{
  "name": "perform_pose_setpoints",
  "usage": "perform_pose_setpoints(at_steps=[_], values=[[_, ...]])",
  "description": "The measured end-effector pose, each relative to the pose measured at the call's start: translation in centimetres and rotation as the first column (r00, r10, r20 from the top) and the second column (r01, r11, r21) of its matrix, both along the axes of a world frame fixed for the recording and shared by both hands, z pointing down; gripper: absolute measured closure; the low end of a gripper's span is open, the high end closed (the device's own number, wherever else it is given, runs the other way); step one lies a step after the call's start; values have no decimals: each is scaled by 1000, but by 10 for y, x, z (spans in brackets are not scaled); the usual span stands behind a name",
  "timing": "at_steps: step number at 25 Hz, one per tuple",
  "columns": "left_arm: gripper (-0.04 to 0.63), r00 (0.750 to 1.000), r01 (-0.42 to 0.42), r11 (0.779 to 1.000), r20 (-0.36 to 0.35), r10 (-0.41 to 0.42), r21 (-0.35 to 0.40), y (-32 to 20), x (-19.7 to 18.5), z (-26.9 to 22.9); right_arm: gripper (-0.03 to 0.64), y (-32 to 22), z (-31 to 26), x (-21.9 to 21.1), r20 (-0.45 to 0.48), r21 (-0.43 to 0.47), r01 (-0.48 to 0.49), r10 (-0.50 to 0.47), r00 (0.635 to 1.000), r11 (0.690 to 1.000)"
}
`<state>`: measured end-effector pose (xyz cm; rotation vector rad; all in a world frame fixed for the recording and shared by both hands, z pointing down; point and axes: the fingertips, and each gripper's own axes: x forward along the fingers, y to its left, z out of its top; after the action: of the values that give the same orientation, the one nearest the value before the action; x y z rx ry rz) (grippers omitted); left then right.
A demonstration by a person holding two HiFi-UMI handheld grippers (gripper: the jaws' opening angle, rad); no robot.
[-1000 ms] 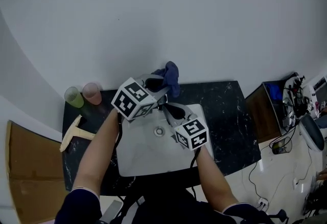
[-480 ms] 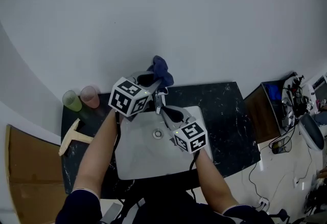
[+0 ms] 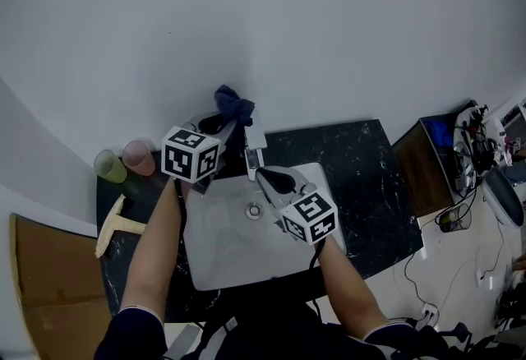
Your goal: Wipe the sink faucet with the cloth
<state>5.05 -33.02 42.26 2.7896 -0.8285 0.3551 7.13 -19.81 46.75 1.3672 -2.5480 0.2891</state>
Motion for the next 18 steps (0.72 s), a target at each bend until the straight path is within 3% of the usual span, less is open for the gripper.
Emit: perform_pose_setpoints(at_steps=[9,18], values=[[535,994,18,985,105,0,-171,13,-4,85,611,1,-1,0,15,1,5,-5,1000,1000],[535,965,11,978,257,43,-206,25,-2,118,612,1,-3,2,33,3,5,-5,999,1000]])
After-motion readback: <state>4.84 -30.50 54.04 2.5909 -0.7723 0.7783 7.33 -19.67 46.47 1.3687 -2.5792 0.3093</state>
